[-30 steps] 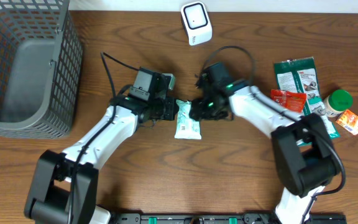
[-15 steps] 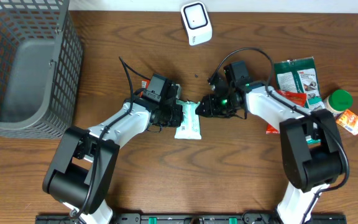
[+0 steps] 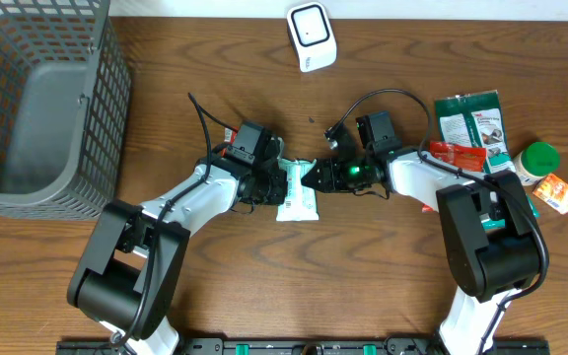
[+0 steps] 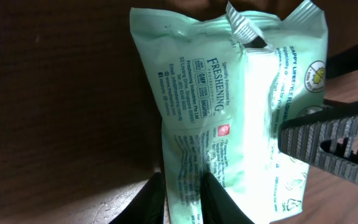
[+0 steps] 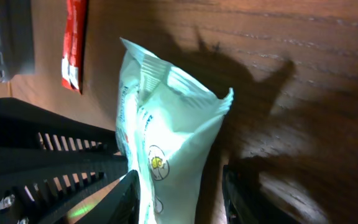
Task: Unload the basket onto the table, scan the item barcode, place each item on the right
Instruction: 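Grasp the wipes packet's top edge with the right gripper, then lift the wipes packet with the right gripper toward the scanner, then hold the wipes packet in front of the white scanner with the right gripper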
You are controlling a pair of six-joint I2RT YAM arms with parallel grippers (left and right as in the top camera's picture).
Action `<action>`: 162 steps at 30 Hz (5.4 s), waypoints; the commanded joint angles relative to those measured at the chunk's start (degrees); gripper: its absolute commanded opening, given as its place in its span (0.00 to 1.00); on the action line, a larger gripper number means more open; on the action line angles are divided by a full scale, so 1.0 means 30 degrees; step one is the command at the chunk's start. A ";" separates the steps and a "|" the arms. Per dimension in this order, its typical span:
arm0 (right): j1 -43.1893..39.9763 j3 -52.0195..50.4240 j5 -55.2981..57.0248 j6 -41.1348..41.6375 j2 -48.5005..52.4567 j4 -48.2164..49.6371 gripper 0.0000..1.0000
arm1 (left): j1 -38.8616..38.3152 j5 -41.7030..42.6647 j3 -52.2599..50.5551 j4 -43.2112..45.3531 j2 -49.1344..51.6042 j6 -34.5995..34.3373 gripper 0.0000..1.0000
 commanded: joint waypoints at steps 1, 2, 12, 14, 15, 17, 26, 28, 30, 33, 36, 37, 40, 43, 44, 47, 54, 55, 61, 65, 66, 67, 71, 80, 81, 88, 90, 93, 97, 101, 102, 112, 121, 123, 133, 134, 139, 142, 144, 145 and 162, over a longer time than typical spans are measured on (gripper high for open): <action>0.0459 -0.0852 0.0495 0.0204 0.0386 0.0546 0.37 | 0.0000 -0.0765 -0.0809 -0.0066 0.0117 0.0051 0.21; 0.0612 -0.0954 0.0488 0.0211 0.0386 0.0787 0.37 | 0.0000 -0.0765 -0.0867 0.0036 0.0117 0.0051 0.21; 0.1158 -0.1304 0.0590 0.0342 0.0386 0.1792 0.12 | 0.0000 -0.0765 -0.0998 0.0335 0.0117 0.0066 0.21; 0.1158 -0.1304 0.0721 0.0335 0.0386 0.1829 0.12 | 0.0000 -0.0678 -0.0998 0.0335 0.0066 0.0488 0.21; 0.1158 -0.1304 0.0714 0.0342 0.0386 0.1836 0.12 | 0.0000 -0.0692 -0.0998 0.0342 -0.0036 0.0707 0.21; 0.1137 -0.1304 0.0692 0.0342 0.0379 0.1829 0.18 | 0.0000 -0.0699 -0.0991 0.0452 -0.0452 0.1042 0.21; 0.0627 -0.1268 -0.0153 0.0335 0.0328 0.1821 0.01 | 0.0823 -0.0780 -0.0874 0.0211 -0.4830 0.1202 0.24; 0.0466 -0.1129 -0.0641 0.0328 0.0233 0.1821 0.01 | 0.1253 -0.0780 -0.0874 -0.0226 -0.5901 0.1202 0.25; 0.0255 -0.0933 -0.1260 0.0007 -0.0036 0.1792 0.01 | 0.1909 -0.0780 -0.0874 -0.0852 -0.7104 0.1202 0.26; 0.0036 -0.0634 -0.1508 -0.0379 -0.0903 0.1406 0.01 | 0.3053 -0.0998 -0.0874 -0.1676 -0.8626 0.1202 0.27; 0.0015 -0.0357 -0.1421 -0.0998 -0.2353 0.0780 0.01 | 0.4561 -0.2506 -0.0874 -0.3024 -1.0098 0.1195 0.30; 0.0036 -0.0262 -0.1224 -0.1217 -0.2958 0.0423 0.01 | 0.5020 -0.2994 -0.0874 -0.3439 -1.0433 0.1195 0.32; 0.0051 -0.0175 0.0546 -0.1421 -0.5151 -0.1137 0.01 | 0.6885 -0.4291 -0.0874 -0.4976 -1.1227 0.1195 0.42; 0.0255 -0.0175 0.2113 -0.2310 -0.6819 -0.2616 0.01 | 0.8415 -0.4816 -0.0882 -0.5996 -1.1264 0.1202 0.49; 0.0364 -0.0175 0.2710 -0.2557 -0.7278 -0.3075 0.01 | 0.8896 -0.5078 -0.0882 -0.6280 -1.1198 0.1195 0.52; 0.0838 -0.0175 0.4940 -0.3089 -0.8612 -0.4444 0.01 | 0.9989 -0.5916 -0.0896 -0.6921 -1.1016 0.1195 0.59; 0.1639 0.1362 0.7643 -0.3752 -0.9675 -0.7257 0.01 | 1.0812 -0.5982 -0.0933 -0.7147 -1.0550 0.1195 0.82; 0.1705 0.2025 0.7898 -0.3920 -0.9653 -0.8000 0.01 | 1.0812 -0.5982 -0.0933 -0.7147 -1.0542 0.1195 0.82; 0.1923 0.7752 1.0156 -0.4685 -0.9398 -1.2998 0.01 | 1.0812 -0.5982 -0.0933 -0.7147 -1.0542 0.1195 0.82; 0.2273 1.2539 1.2065 -0.5428 -0.8597 -1.6764 0.01 | 1.0812 -0.5982 -0.0933 -0.7147 -1.0542 0.1195 0.83; 0.2412 1.3872 1.2779 -0.5559 -0.8255 -1.7748 0.01 | 1.0812 -0.5982 -0.0933 -0.7147 -1.0542 0.1195 0.83; 0.2579 1.5205 1.3580 -0.5770 -0.7861 -1.8666 0.01 | 1.0812 -0.5982 -0.0933 -0.7147 -1.0542 0.1195 0.83; 0.3300 1.9088 1.6130 -0.7045 -0.6266 -2.0728 0.01 | 1.0812 -0.5982 -0.0933 -0.7147 -1.0542 0.1195 0.83; 0.5617 2.0240 2.2360 -1.1934 -0.3038 -1.7886 0.01 | 1.0812 -0.5982 -0.0933 -0.7147 -1.0542 0.1195 0.83; 0.5836 2.0240 2.3554 -1.2422 -0.2535 -1.7347 0.01 | 1.0812 -0.5982 -0.0933 -0.7147 -1.0542 0.1195 0.83; 0.6601 2.0240 2.7838 -1.7784 0.1078 -1.2298 0.01 | 1.0812 -0.5982 -0.0933 -0.7147 -1.0542 0.1195 0.83; 0.6623 2.0240 2.8720 -1.9875 0.2091 -1.0666 0.01 | 1.0812 -0.5982 -0.0933 -0.7147 -1.0542 0.1195 0.84; 0.6615 2.0240 2.9755 -2.2695 0.3519 -0.7730 0.01 | 1.0812 -0.5982 -0.0933 -0.7147 -1.0542 0.1195 0.83; 0.6484 2.0240 2.9798 -2.6986 0.5428 -0.2820 0.01 | 1.0812 -0.5982 -0.0933 -0.7147 -1.0542 0.1195 0.84; 0.6215 2.0240 2.9784 -2.9084 0.6972 0.2448 0.01 | 1.0812 -0.5982 -0.0933 -0.7147 -1.0542 0.1195 0.84; 0.6135 2.0240 2.9725 -2.9383 0.7264 0.3512 0.01 | 1.0812 -0.5982 -0.0933 -0.7147 -1.0542 0.1195 0.83; 0.4969 2.0240 2.8028 -3.0228 0.9661 0.8918 0.01 | 1.0812 -0.5982 -0.0933 -0.7147 -1.0542 0.1195 0.84; 0.4058 2.0225 2.7117 -2.7190 1.0732 0.9362 0.01 | 1.0812 -0.5982 -0.0933 -0.7147 -1.0542 0.1195 0.84; 0.3949 2.0203 2.6760 -2.6469 1.0834 0.9136 0.01 | 1.0812 -0.5982 -0.0933 -0.7147 -1.0542 0.1202 0.84; 0.3891 2.0196 2.5835 -2.5441 1.1992 0.8888 0.01 | 1.0812 -0.5982 -0.0933 -0.7147 -1.0542 0.1202 0.84; 0.3905 2.0196 2.5820 -2.5441 1.2050 0.8881 0.01 | 1.0812 -0.5982 -0.0933 -0.7147 -1.0542 0.1195 0.84; 0.3891 2.0196 2.5543 -2.5077 1.2349 0.8881 0.01 | 1.0812 -0.5982 -0.0933 -0.7147 -1.0542 0.1195 0.84; 0.3891 2.0196 2.5485 -2.5172 1.2349 0.9588 0.01 | 1.0812 -0.5982 -0.0933 -0.7147 -1.0542 0.1195 0.84; 0.3898 2.0203 2.5485 -2.5405 1.2342 1.0287 0.01 | 1.0812 -0.5982 -0.0933 -0.7147 -1.0542 0.1195 0.84; 0.3912 2.0203 2.5485 -2.5580 1.2342 1.0703 0.01 | 1.0812 -0.5982 -0.0933 -0.7147 -1.0542 0.1195 0.84; 0.4000 2.0203 2.5784 -2.7758 1.2342 1.2065 0.01 | 1.0812 -0.5982 -0.0933 -0.7147 -1.0542 0.1202 0.84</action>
